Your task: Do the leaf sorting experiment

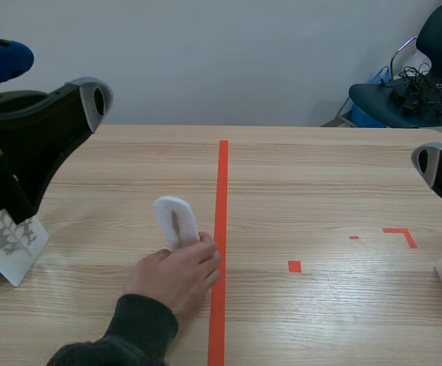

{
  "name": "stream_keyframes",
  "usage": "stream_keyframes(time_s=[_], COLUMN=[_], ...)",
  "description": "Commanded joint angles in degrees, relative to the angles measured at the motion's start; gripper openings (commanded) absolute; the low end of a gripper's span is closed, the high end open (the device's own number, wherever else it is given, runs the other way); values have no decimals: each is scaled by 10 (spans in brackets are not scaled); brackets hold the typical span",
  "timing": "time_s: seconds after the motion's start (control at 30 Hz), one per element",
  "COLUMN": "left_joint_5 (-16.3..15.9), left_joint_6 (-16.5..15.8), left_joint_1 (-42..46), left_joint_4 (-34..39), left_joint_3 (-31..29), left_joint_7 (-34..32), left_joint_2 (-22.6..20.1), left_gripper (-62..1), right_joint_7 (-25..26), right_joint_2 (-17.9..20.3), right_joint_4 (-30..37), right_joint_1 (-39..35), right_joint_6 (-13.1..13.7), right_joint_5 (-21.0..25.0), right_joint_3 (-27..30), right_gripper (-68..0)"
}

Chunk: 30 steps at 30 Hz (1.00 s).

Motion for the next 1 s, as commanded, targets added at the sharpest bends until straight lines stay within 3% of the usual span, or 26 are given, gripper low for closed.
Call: stream_keyframes(time_s=[0.0,0.13,0.33,0.57,0.67,0.8,0.97], left_joint_5=[-4,8,69,69,55,11,0], left_joint_6=[3,3,3,-1,-38,-95,-100], left_joint_1=[-1,-2,-7,-45,-52,-52,-54], left_joint_4=[-1,-1,-10,-111,-147,-154,-154], left_joint_3=[4,4,4,4,3,3,3], left_joint_7=[-4,4,17,30,31,31,28], left_joint_2=[3,3,3,-2,-12,-17,-16], left_gripper=[14,14,14,14,14,14,14], right_joint_7=[7,6,6,4,2,2,-2], right_joint_2=[0,0,0,0,0,0,2], right_joint_4=[0,0,0,0,0,0,-1], right_joint_1=[5,5,5,5,5,5,12], right_joint_6=[-2,-2,-2,-2,-2,-2,0], right_joint_5=[7,7,6,6,2,-9,-35], right_joint_3=[-1,-1,-1,-1,-1,-4,-44], right_gripper=[4,4,4,4,4,4,4])
